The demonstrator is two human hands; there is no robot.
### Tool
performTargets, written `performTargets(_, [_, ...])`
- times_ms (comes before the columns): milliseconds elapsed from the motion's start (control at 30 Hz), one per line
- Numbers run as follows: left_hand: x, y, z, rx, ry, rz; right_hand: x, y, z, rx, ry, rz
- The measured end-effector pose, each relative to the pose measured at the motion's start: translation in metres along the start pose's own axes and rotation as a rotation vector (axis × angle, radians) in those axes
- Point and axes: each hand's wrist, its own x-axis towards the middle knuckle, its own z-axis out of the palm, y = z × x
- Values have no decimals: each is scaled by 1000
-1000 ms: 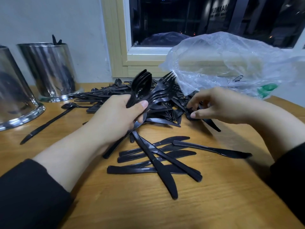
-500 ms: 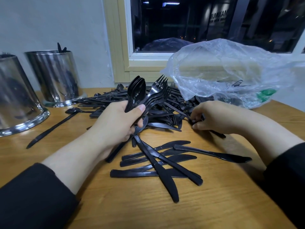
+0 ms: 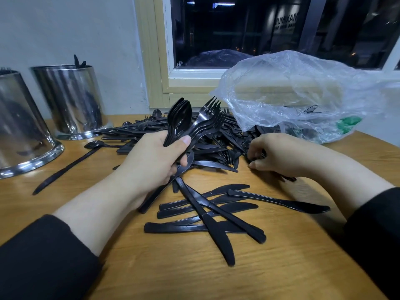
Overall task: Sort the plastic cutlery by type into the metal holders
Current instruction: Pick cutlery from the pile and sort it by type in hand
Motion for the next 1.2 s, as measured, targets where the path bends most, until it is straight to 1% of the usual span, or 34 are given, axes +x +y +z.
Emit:
performTargets(167, [1,0,-1,-24,20,5,-4,-6,-2,7,-15,13])
performTargets(233, [1,0,-1,-20,28,9,-5,-8,-3,11,3,25])
performTargets(367, [0,1,0,6,50,21,-2,-7,-3,-16,75,22])
performTargets(433, [0,1,0,34,83,46,-1,-6,-3,21,168,4])
performTargets(467, [0,2,0,42,105,58,-1,-5,-4,96,221,-13])
performTargets(500, [1,2,0,46,127,67,-1,-4,-5,228,267,-31])
performTargets(600, [3,2,0,43,195,90,-6,-6,-10,704,347,-70])
performTargets(667, [3,4,0,76,245,130,-8,-9,-14,984,303,-87])
performTargets(733, [3,5,0,153,293,180,-9,-11,-15,1267,178,-105])
performTargets(767, [3,6,-1,190,309,201,-9,-12,-16,1368,112,-119])
performTargets(833, [3,7,-1,236,329,225,-11,-14,-17,1484,8,-142])
performTargets(900, [4,6,-1,245,319,216,-13,-15,-18,1569,-51,-155])
performTargets(967, [3,6,-1,244,285,196,-15,-17,-19,1643,-102,-202])
performTargets(1067, [1,6,2,219,197,199,-16,-16,-19,1672,-186,-322])
performTargets(1133, [0,5,4,201,142,180,-15,-15,-18,1668,-179,-343])
performTargets(1200, [0,5,7,169,104,166,-13,-18,-16,1646,-73,-289])
